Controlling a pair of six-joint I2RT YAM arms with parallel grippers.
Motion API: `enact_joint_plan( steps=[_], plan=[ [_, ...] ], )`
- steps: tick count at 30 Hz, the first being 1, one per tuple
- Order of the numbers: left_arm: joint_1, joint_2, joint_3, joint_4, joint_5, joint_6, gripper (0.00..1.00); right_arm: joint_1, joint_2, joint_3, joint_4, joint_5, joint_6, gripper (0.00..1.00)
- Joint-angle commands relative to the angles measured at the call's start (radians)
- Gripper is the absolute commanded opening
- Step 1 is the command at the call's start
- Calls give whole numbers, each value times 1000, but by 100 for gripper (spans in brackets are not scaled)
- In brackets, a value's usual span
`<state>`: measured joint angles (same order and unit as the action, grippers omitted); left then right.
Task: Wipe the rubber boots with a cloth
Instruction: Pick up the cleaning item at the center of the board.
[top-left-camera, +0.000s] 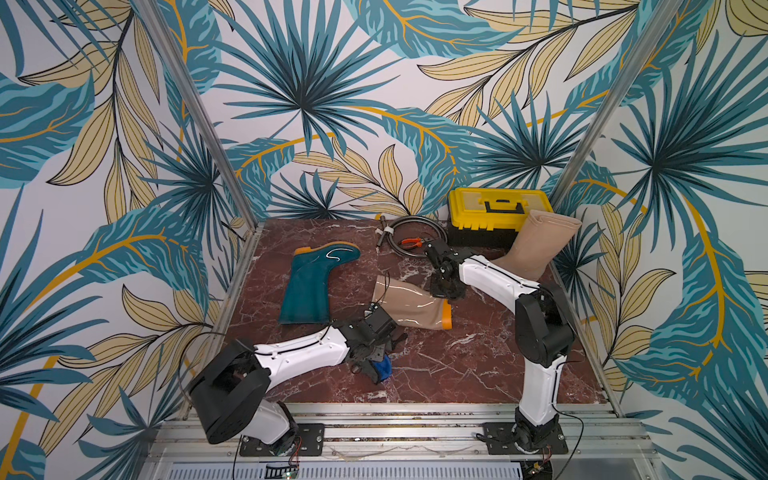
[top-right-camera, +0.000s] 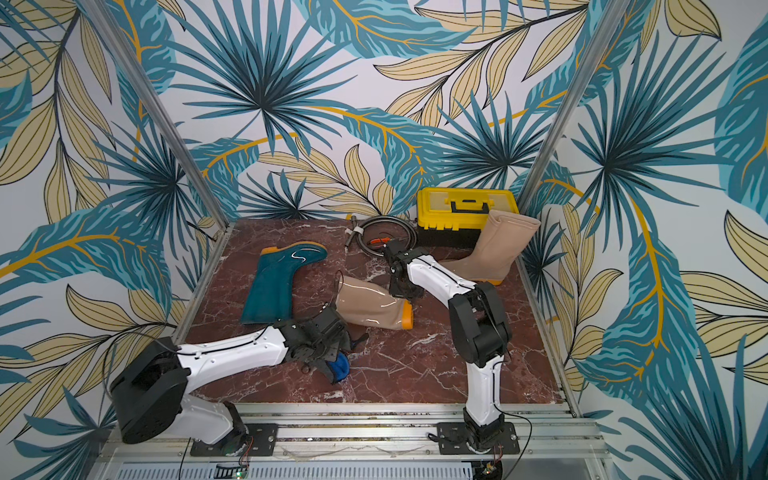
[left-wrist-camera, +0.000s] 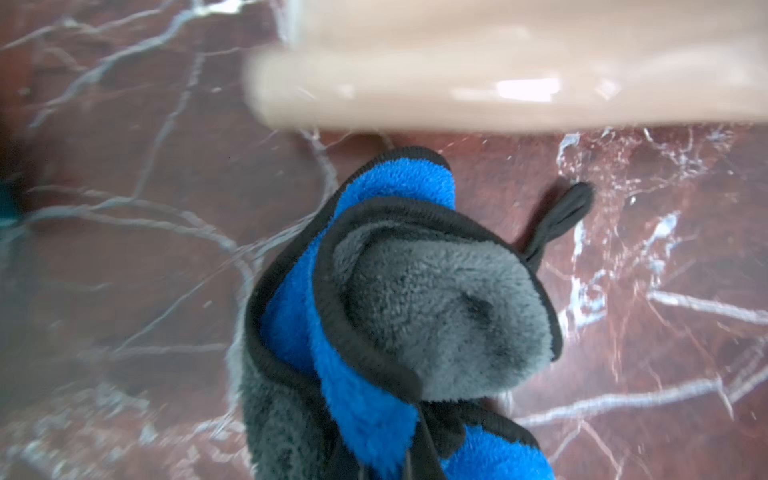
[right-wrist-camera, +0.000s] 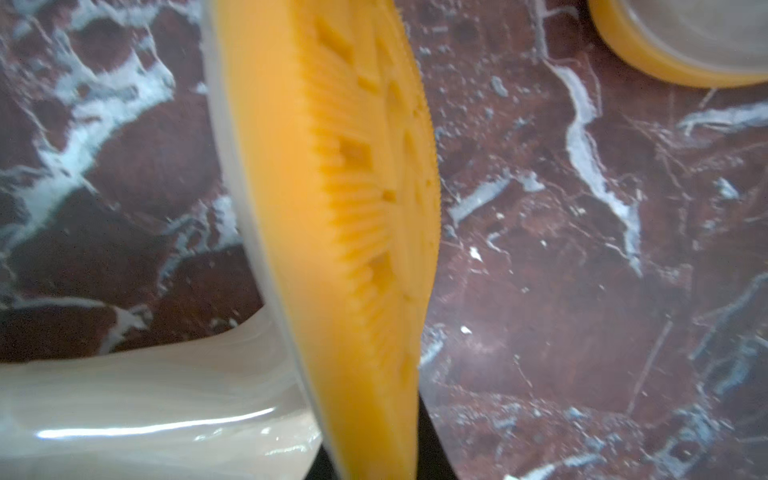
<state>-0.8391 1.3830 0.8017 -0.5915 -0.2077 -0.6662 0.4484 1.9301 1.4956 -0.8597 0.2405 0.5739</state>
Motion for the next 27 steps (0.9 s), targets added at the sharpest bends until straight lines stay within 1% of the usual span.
enact_joint_plan(
  steps=[1,4,6,10,13,15,16,17,18,20,21,23,25,27],
  plan=[
    [46,-148,-26,-58,-9,0,0,-6,-99,-75,-67,22,-34,7],
    [72,-269,-45,-68,-28,26,0,-22,-150,-144,-66,9,-36,7],
    [104,-333,-38,-95,-11,34,0,-22,-176,-180,-65,7,-43,6],
    [129,-426,11,-96,25,63,0,-9,-214,-261,-21,-69,-32,6],
    [130,-408,89,-95,55,101,0,47,-230,-318,54,-157,24,5],
    [129,-348,146,-94,99,126,0,96,-224,-323,97,-199,68,6],
    [130,-313,171,-95,121,131,0,118,-219,-320,114,-209,83,8],
    [129,-269,196,-96,141,132,0,140,-211,-312,126,-215,94,17],
    [129,-222,219,-94,178,132,0,153,-205,-302,127,-216,109,29],
    [117,-139,258,-84,198,135,0,154,-212,-304,136,-231,139,56],
    [110,-102,269,-72,204,134,0,153,-229,-312,137,-232,144,67],
    [104,-50,272,-26,234,130,0,153,-273,-328,125,-209,149,75],
    [106,-3,261,25,268,119,2,152,-326,-347,104,-182,144,79],
    [105,48,254,58,287,108,9,147,-379,-377,87,-169,141,80]
  ],
)
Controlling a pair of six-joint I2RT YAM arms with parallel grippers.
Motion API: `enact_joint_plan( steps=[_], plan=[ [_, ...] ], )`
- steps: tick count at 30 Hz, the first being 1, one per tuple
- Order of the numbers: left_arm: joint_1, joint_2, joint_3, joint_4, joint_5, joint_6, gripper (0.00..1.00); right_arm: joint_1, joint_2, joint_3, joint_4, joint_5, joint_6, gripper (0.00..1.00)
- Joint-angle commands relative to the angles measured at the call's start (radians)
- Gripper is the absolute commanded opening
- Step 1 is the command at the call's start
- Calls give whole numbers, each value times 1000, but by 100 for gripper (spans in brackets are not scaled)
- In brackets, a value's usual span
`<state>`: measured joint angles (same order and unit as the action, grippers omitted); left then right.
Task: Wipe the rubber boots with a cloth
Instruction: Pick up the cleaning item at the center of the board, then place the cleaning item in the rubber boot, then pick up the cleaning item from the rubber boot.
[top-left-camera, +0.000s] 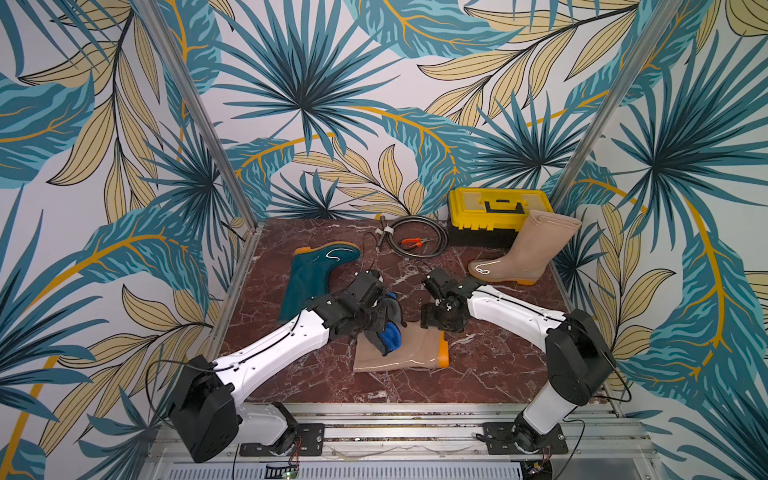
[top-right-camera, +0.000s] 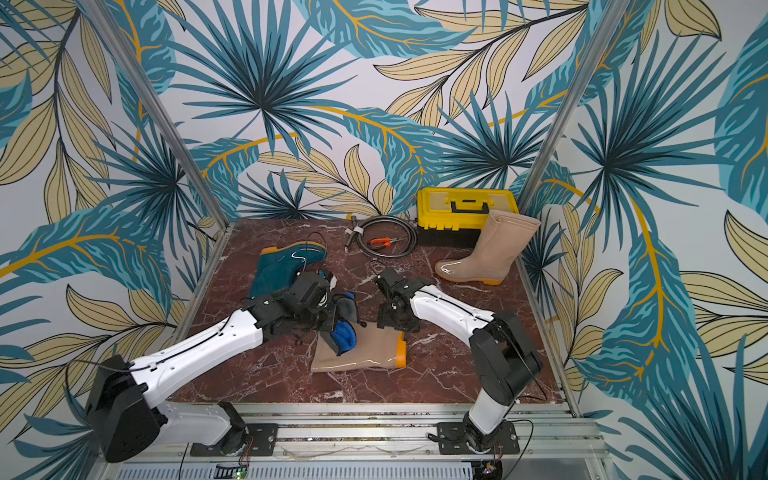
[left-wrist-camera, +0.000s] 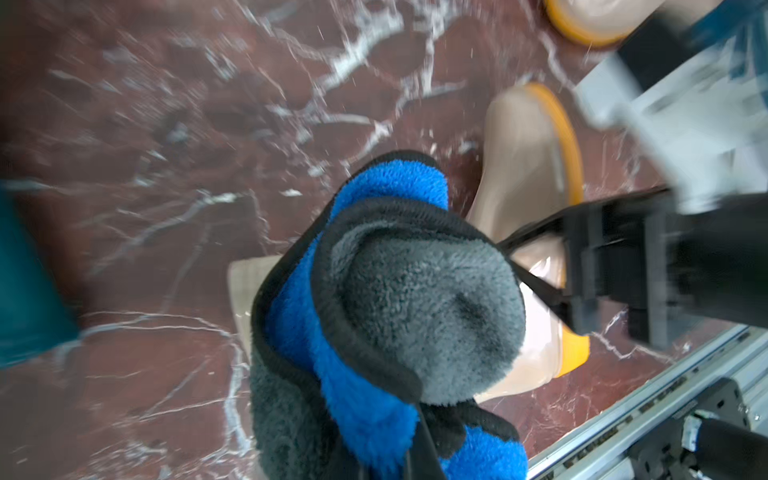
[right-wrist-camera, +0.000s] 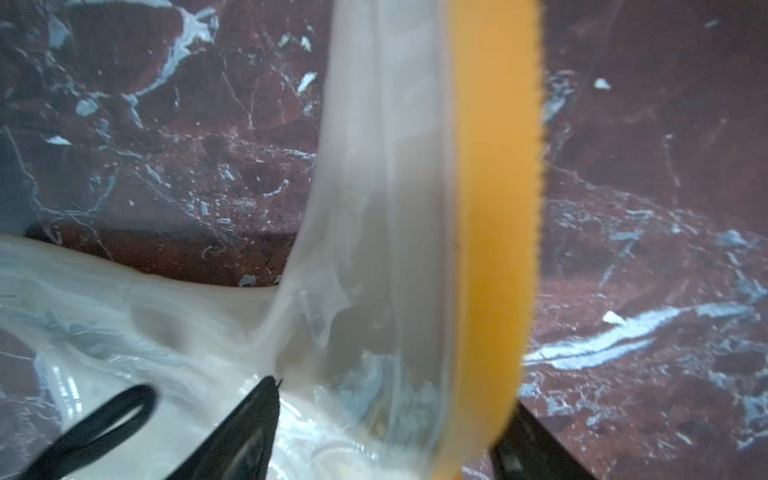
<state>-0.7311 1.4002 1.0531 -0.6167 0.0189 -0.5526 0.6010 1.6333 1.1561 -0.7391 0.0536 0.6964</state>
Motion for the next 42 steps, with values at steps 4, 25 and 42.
enact_joint_plan(
  steps=[4,25,42],
  plan=[
    [0,126,2,96,78,-13,33,-10,-148,-122,-28,3,29,81],
    [5,240,-114,271,142,-102,93,-9,-154,-419,264,-236,154,74],
    [11,58,-145,310,83,-29,0,-9,-214,-479,285,-251,80,47]
  ],
)
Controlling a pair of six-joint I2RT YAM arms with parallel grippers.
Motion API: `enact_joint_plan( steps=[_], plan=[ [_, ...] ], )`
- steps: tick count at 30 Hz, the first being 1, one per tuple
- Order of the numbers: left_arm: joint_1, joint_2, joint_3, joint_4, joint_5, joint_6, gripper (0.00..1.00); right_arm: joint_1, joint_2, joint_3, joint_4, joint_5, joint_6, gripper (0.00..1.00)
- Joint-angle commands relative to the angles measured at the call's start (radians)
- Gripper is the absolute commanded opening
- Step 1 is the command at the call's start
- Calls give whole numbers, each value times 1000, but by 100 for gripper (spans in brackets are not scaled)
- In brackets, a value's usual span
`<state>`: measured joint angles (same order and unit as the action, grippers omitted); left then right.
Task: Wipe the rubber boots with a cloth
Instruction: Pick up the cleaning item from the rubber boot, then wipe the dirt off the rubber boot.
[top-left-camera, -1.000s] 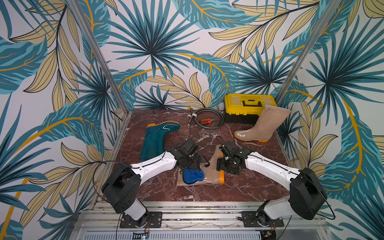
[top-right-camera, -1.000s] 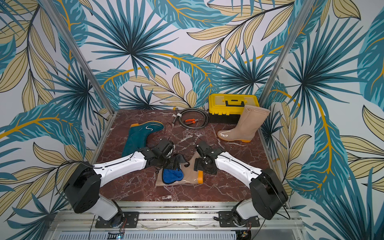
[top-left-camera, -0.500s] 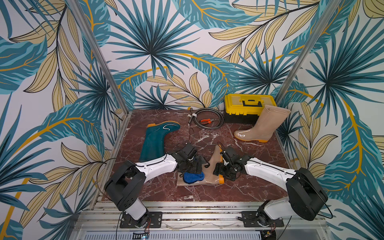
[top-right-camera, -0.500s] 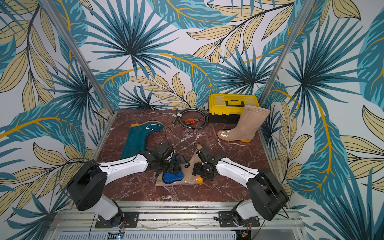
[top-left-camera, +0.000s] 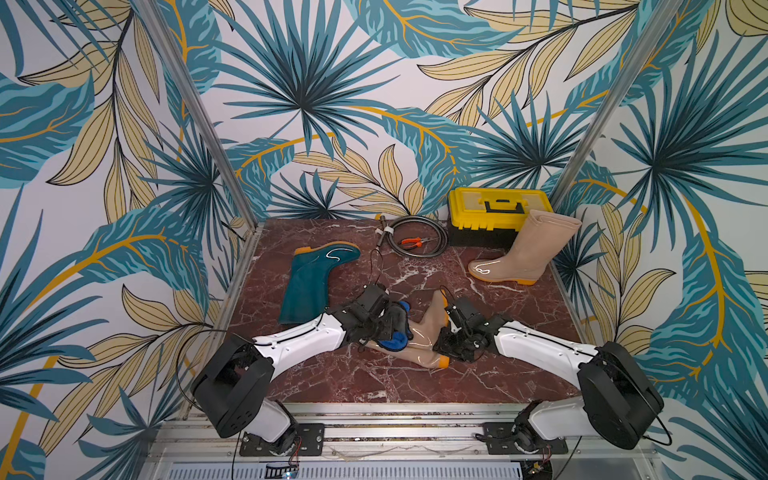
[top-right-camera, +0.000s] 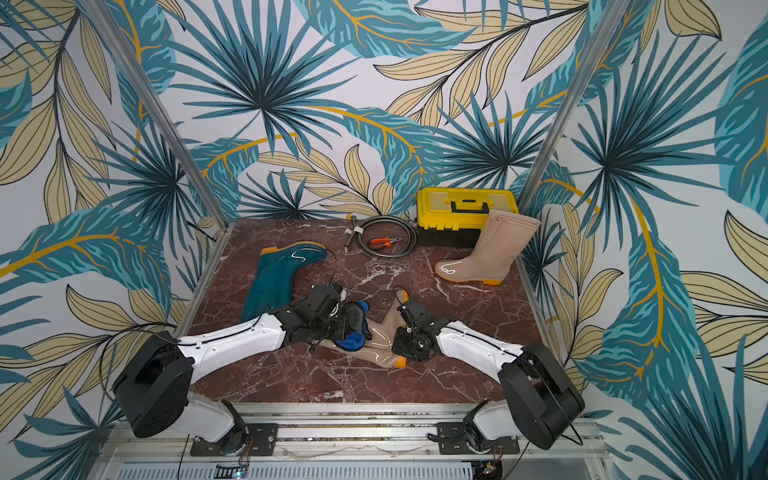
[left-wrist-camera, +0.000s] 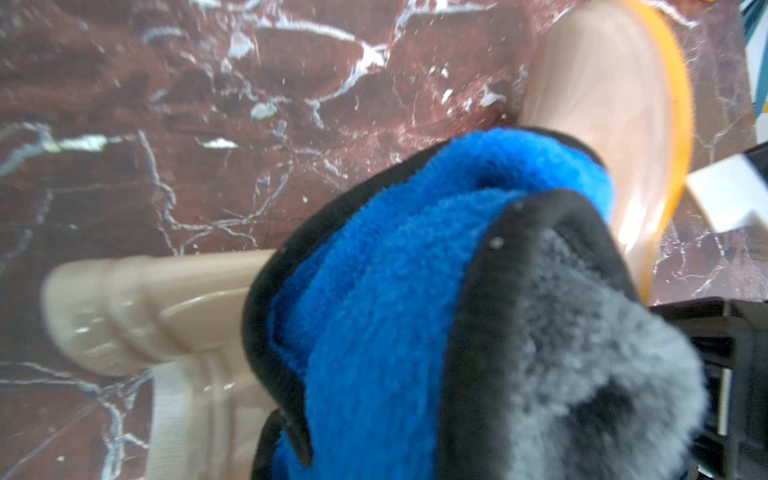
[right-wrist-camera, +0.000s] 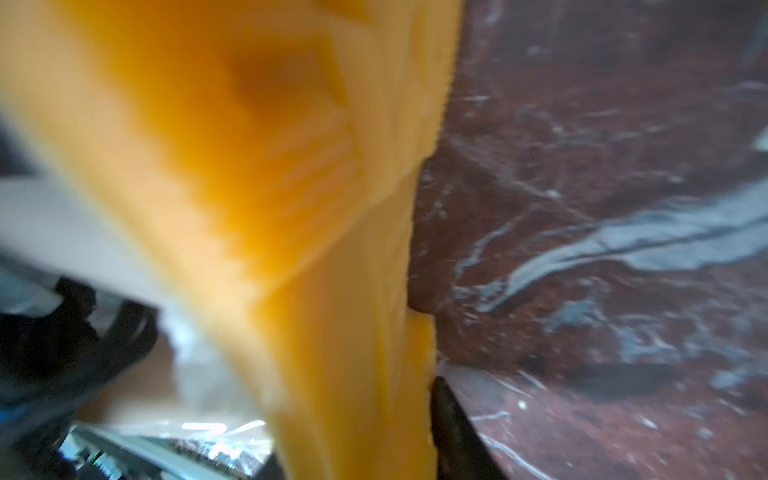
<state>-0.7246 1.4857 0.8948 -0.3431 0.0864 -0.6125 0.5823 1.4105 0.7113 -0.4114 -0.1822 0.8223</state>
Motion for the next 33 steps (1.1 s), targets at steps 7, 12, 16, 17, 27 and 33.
enact_joint_plan(
  steps=[7,12,16,17,27,33],
  plan=[
    [5,-76,32,35,77,21,0,9,-79,34,-224,86,-135,69],
    [5,-43,110,36,134,21,0,-5,-140,148,-320,97,-168,83],
    [1,53,202,37,128,16,0,-23,-123,182,-314,106,-160,81],
    [-1,88,231,37,125,13,0,-32,-108,179,-315,121,-157,78],
    [-54,430,553,36,152,-21,0,-111,8,105,-179,-18,-117,53],
    [-84,470,518,36,156,-64,0,-112,20,40,-128,-34,-86,31]
  ],
)
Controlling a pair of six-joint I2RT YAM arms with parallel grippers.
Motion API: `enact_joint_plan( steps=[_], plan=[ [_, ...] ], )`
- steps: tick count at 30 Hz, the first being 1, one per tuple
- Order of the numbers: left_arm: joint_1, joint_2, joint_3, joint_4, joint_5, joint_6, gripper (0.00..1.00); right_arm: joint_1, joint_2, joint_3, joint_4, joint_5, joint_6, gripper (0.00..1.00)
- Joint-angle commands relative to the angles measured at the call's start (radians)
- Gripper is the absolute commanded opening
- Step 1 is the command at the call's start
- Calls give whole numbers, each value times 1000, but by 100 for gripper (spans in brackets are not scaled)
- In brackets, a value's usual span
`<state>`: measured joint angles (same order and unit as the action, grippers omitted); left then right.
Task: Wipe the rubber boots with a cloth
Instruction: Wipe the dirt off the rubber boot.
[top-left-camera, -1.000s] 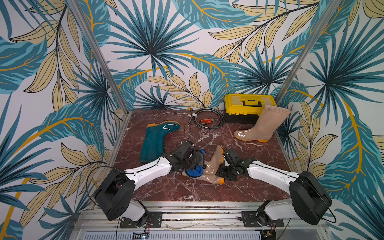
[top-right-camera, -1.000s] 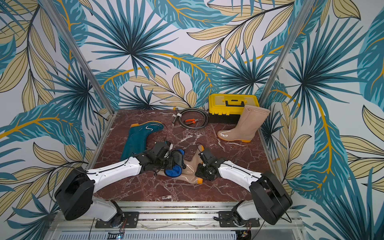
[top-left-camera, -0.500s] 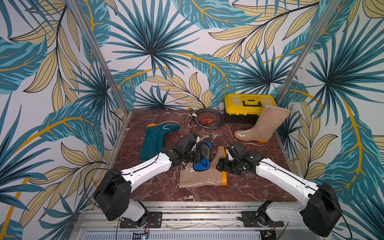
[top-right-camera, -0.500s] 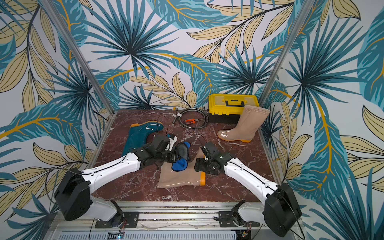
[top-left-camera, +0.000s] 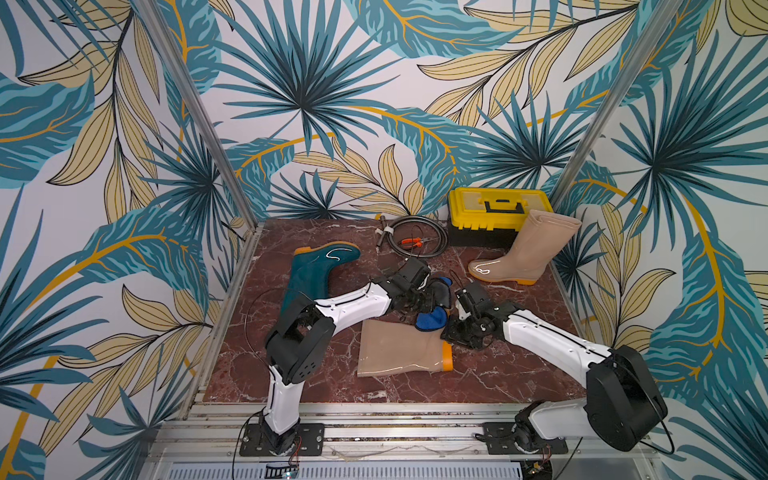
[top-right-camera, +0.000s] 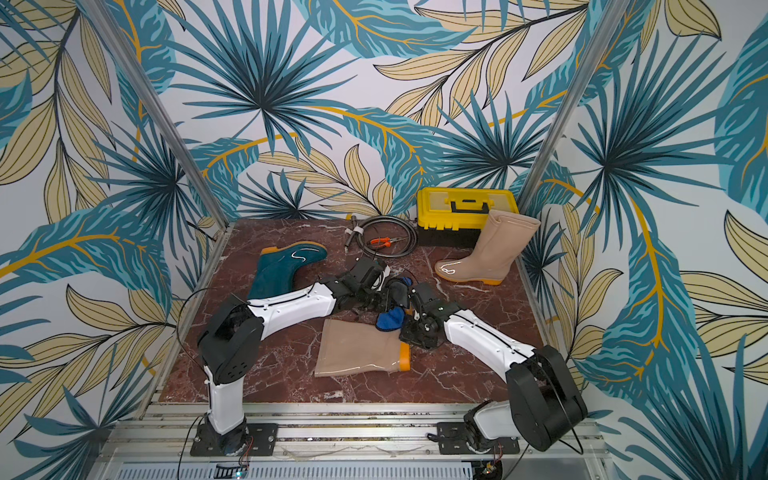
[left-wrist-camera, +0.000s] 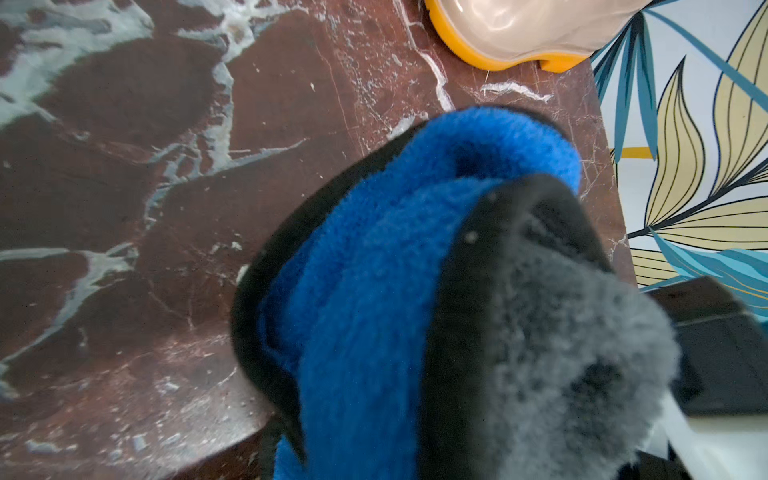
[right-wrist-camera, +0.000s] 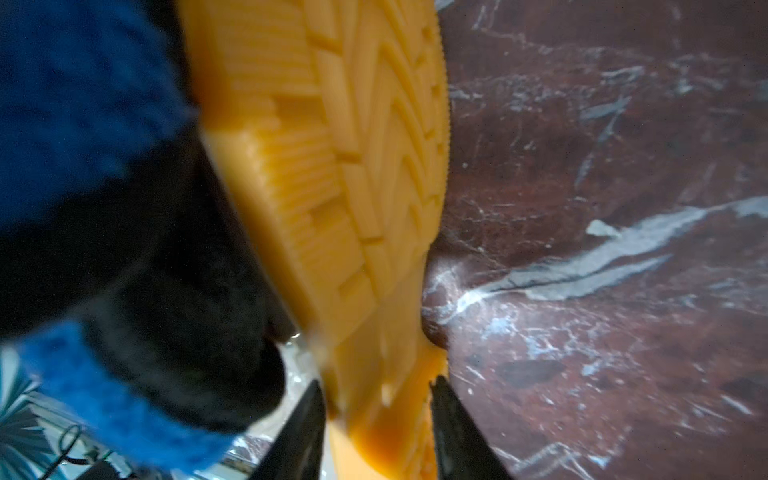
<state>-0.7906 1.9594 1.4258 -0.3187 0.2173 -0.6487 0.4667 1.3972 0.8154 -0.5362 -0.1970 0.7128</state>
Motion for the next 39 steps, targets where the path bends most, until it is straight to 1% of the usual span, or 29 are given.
enact_joint_plan(
  steps=[1,3,5,7,11,14,16,17,18,19,20,22,24,27,29,32,35,36,37,39],
  plan=[
    [-19,-12,-35,11,20,-34,0,4,37,-71,6,-23,29,28],
    [-15,-50,-102,12,-3,-40,0,3,44,-87,26,-26,49,24],
    [-3,-99,-175,11,-18,-42,0,3,52,-106,47,-26,62,23],
    [23,-158,-254,9,-27,-44,0,3,63,-122,65,-26,69,22],
    [107,-280,-417,-26,-55,-31,0,3,90,-146,81,-19,70,21],
    [168,-359,-480,-103,-92,2,0,3,91,-159,80,-12,72,21],
    [195,-405,-500,-136,-109,16,0,3,81,-160,67,-10,71,23],
    [198,-424,-500,-144,-114,19,0,3,70,-157,52,-10,69,30],
    [197,-433,-496,-146,-108,18,0,3,57,-154,40,-9,67,41],
    [194,-438,-484,-146,-93,7,0,3,38,-152,20,-3,64,55],
    [183,-435,-464,-145,-84,0,0,4,16,-150,0,3,60,64],
    [141,-417,-407,-146,-93,-4,0,3,-33,-150,-37,17,53,70],
    [87,-385,-338,-146,-109,-13,0,4,-86,-155,-73,28,56,70],
    [5,-293,-209,-145,-99,-26,0,6,-155,-168,-109,22,61,70],
    [-43,-210,-129,-126,-66,-29,0,8,-184,-186,-108,8,69,70],
    [-75,-86,-55,-114,-11,-43,0,10,-175,-222,-71,-24,87,73],
    [-81,-51,-61,-104,-18,-50,0,16,-147,-248,-15,-48,107,72],
    [-76,-59,-77,-105,-29,-49,0,18,-140,-256,3,-51,115,70],
    [-65,-76,-100,-105,-38,-46,0,18,-131,-264,21,-52,121,65],
    [-30,-118,-160,-106,-42,-46,0,16,-111,-270,35,-44,132,58]
  ],
)
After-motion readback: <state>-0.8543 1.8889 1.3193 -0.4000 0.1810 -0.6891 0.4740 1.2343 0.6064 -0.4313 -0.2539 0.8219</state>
